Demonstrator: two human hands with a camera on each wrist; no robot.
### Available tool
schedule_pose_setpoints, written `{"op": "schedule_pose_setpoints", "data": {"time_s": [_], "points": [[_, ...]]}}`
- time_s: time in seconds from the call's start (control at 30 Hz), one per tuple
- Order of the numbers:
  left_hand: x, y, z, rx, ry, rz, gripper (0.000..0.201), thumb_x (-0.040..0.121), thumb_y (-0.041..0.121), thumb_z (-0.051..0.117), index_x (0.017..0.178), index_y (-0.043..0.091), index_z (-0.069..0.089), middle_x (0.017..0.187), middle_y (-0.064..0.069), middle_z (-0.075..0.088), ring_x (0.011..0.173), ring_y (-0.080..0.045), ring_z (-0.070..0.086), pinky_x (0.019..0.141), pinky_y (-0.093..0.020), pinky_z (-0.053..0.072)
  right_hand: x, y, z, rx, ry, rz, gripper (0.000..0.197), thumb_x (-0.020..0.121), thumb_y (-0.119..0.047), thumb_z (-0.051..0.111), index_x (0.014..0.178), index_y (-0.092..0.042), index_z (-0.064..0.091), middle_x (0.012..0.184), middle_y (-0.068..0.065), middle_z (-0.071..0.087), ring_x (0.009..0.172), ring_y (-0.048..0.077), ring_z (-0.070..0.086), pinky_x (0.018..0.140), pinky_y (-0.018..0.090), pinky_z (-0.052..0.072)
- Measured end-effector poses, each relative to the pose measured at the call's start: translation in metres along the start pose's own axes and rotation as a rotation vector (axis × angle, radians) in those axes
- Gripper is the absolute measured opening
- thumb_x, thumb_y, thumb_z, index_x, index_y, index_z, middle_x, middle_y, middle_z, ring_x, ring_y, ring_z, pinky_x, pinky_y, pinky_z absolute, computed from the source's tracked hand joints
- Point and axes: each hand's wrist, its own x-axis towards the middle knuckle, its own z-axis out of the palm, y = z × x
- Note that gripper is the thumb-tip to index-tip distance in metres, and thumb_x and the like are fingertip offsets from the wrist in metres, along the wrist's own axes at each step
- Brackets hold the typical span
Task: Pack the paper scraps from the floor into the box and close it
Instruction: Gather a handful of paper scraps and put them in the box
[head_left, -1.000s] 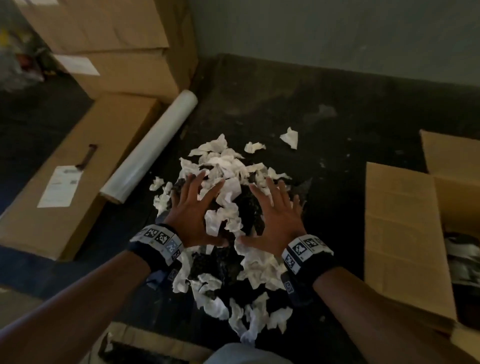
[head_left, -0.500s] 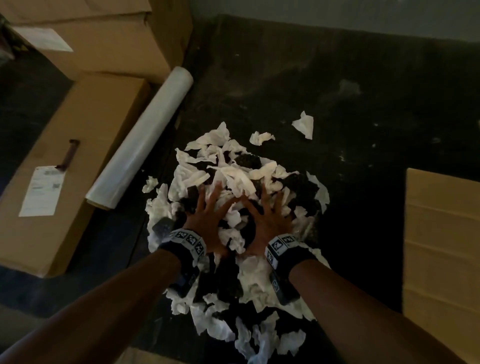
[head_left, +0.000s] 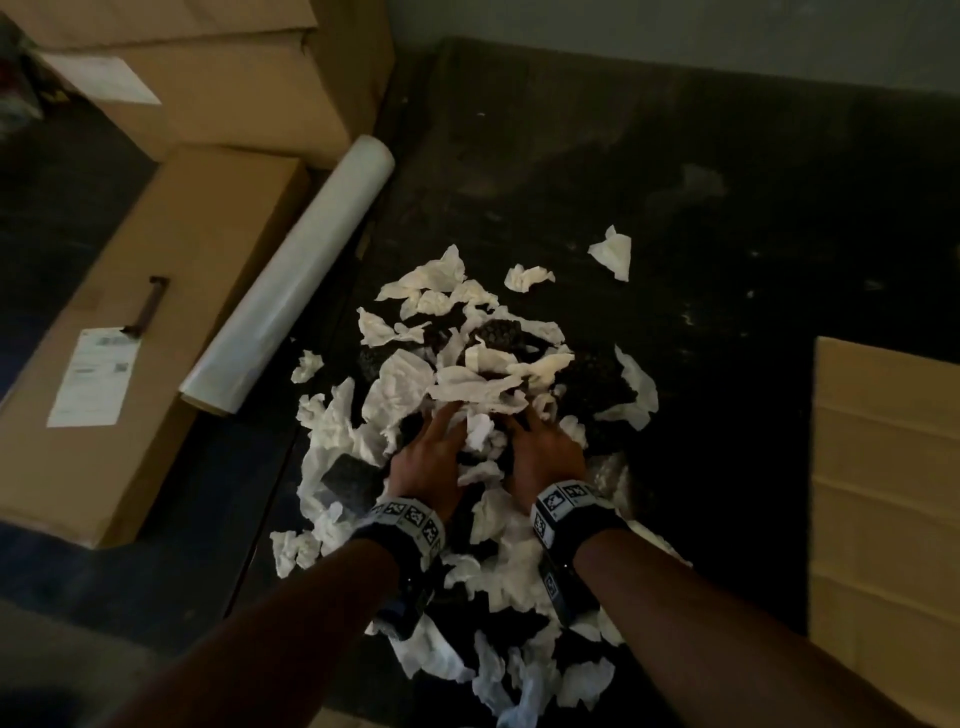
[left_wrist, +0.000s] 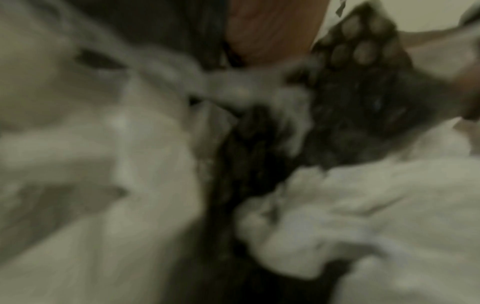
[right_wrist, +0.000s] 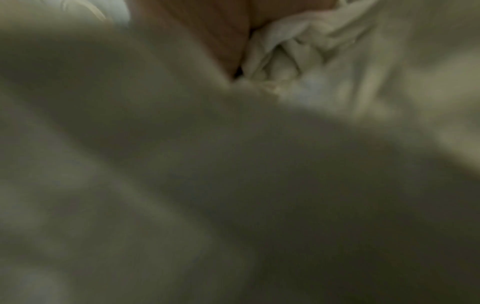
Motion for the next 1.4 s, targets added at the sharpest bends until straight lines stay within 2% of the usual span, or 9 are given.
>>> {"op": "schedule_pose_setpoints", "data": {"time_s": [0.13, 0.43, 0.6, 0.83, 0.93, 1.03, 1.13, 1.23, 1.4], "points": [[-0.003, 0.004, -0.001, -0.041, 0.095, 0.023, 0.075, 0.086, 0.03, 0.077, 0.152, 0.032, 0.041, 0.168, 0.011, 0.018, 0.121, -0.03, 0.063, 0.075, -0.04, 0.058, -0.006, -0.003, -0.013, 0.034, 0.013, 0.01, 0.065, 0.088, -0.052, 0.061, 0.148, -0.04, 0.037, 0.156, -0.002, 0.035, 0.122, 0.038, 0.056, 0.098, 0.05, 0.05], [-0.034, 0.016, -0.05, -0.129, 0.244, 0.174, 0.085, 0.075, 0.039, 0.086, 0.148, 0.02, 0.048, 0.166, 0.006, 0.023, 0.117, -0.026, 0.066, 0.077, -0.041, 0.061, -0.049, -0.015, -0.065, -0.025, 0.161, -0.06, 0.063, 0.084, -0.054, 0.062, 0.142, -0.037, 0.044, 0.149, -0.003, 0.043, 0.117, 0.033, 0.06, 0.091, 0.045, 0.052], [-0.059, 0.023, -0.078, -0.128, 0.284, 0.179, 0.089, 0.079, 0.051, 0.077, 0.155, 0.027, 0.037, 0.168, 0.011, 0.017, 0.123, -0.024, 0.061, 0.081, -0.043, 0.058, -0.072, -0.027, -0.084, 0.016, 0.207, -0.073, 0.084, 0.082, -0.059, 0.064, 0.153, -0.032, 0.028, 0.156, 0.0, 0.036, 0.12, 0.033, 0.059, 0.092, 0.044, 0.05], [-0.082, 0.021, -0.088, -0.148, 0.359, 0.205, 0.088, 0.073, 0.071, 0.058, 0.153, 0.037, 0.039, 0.164, 0.011, 0.026, 0.122, -0.024, 0.062, 0.08, -0.046, 0.06, -0.102, -0.041, -0.097, 0.142, 0.299, -0.046, 0.085, 0.076, -0.065, 0.068, 0.146, -0.032, 0.034, 0.132, 0.0, 0.059, 0.113, 0.029, 0.063, 0.088, 0.042, 0.051], [-0.085, 0.023, -0.089, -0.18, 0.376, 0.197, 0.09, 0.069, 0.073, 0.049, 0.15, 0.033, 0.042, 0.162, 0.01, 0.03, 0.115, -0.026, 0.066, 0.08, -0.047, 0.06, -0.104, -0.04, -0.1, 0.161, 0.287, -0.066, 0.089, 0.077, -0.061, 0.07, 0.151, -0.037, 0.028, 0.141, 0.001, 0.054, 0.12, 0.028, 0.06, 0.095, 0.042, 0.049], [-0.081, 0.022, -0.086, -0.217, 0.326, 0.179, 0.091, 0.073, 0.067, 0.068, 0.152, 0.035, 0.036, 0.162, 0.011, 0.023, 0.124, -0.025, 0.059, 0.088, -0.048, 0.058, -0.095, -0.032, -0.098, 0.196, 0.21, -0.088, 0.103, 0.075, -0.06, 0.073, 0.155, -0.045, 0.009, 0.156, 0.003, 0.038, 0.137, 0.029, 0.044, 0.106, 0.049, 0.045], [-0.071, 0.013, -0.08, -0.263, 0.231, 0.181, 0.1, 0.071, 0.061, 0.081, 0.155, 0.042, 0.028, 0.163, 0.009, 0.014, 0.141, -0.023, 0.043, 0.103, -0.047, 0.052, -0.078, -0.02, -0.093, 0.139, 0.114, -0.128, 0.112, 0.069, -0.062, 0.076, 0.154, -0.043, 0.006, 0.161, 0.003, 0.022, 0.146, 0.033, 0.027, 0.114, 0.053, 0.035], [-0.059, 0.0, -0.072, -0.224, 0.122, 0.182, 0.122, 0.061, 0.072, 0.082, 0.159, 0.044, 0.015, 0.167, 0.006, 0.009, 0.15, -0.027, 0.028, 0.114, -0.055, 0.042, -0.065, -0.008, -0.09, 0.07, 0.038, -0.193, 0.122, 0.055, -0.076, 0.071, 0.154, -0.045, 0.007, 0.165, -0.001, 0.006, 0.149, 0.034, 0.017, 0.115, 0.059, 0.03], [-0.053, -0.008, -0.081, -0.088, -0.001, 0.172, 0.133, 0.053, 0.093, 0.068, 0.152, 0.06, -0.016, 0.171, 0.007, -0.006, 0.157, -0.031, -0.007, 0.119, -0.071, 0.0, -0.055, 0.006, -0.094, 0.005, -0.096, -0.178, 0.107, 0.062, -0.065, 0.082, 0.151, -0.042, 0.028, 0.166, -0.003, -0.012, 0.152, 0.031, 0.012, 0.118, 0.055, 0.029]]}}
